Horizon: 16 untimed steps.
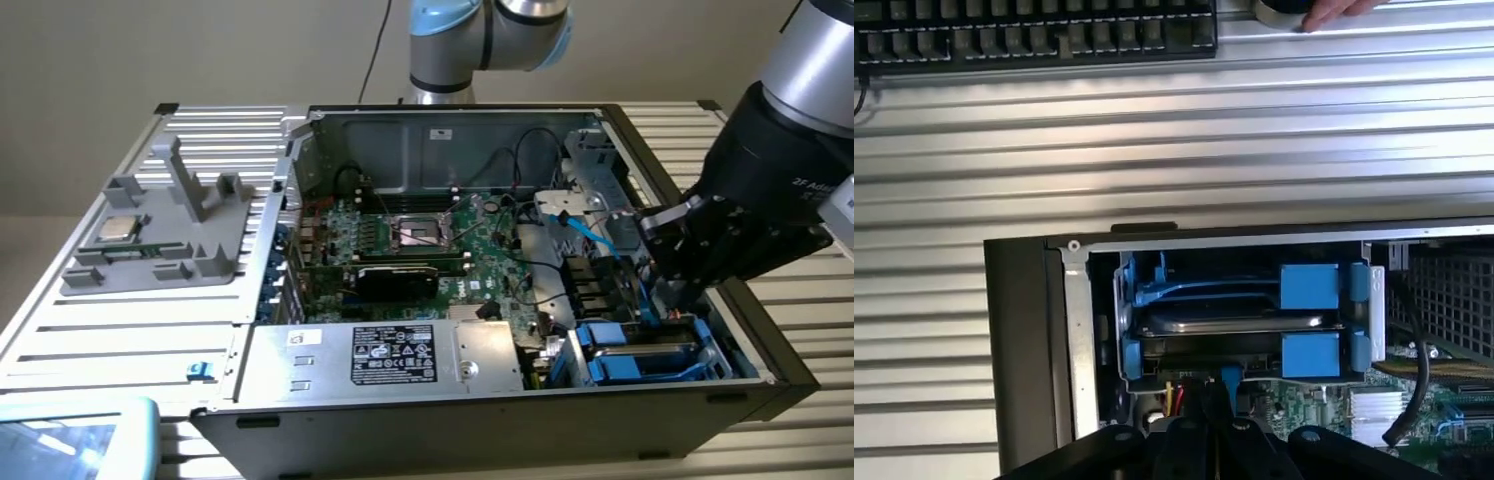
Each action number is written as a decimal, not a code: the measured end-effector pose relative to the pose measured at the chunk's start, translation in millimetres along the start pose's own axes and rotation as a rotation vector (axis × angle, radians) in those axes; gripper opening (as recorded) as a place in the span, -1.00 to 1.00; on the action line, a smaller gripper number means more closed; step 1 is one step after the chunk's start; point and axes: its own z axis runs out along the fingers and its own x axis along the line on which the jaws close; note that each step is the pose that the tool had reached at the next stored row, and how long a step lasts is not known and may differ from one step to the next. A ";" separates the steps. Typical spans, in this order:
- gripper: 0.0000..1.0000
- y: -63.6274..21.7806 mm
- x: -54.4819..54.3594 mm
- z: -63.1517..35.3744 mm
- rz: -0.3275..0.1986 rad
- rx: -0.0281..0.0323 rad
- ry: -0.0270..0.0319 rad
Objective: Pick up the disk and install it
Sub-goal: 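Insert the second disk wire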
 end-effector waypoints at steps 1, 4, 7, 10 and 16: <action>-0.79 -1.6 -1.2 -3.6 0.000 -0.0018 0.0001; -0.79 -6.6 -5.1 -10.1 0.000 -0.0095 0.0005; -0.79 -12.7 -7.9 -13.6 0.000 -0.0204 0.0012; -0.79 -21.3 -9.4 -14.1 0.000 -0.0313 0.0022; -0.79 -37.3 -12.0 -14.1 0.000 -0.0405 0.0030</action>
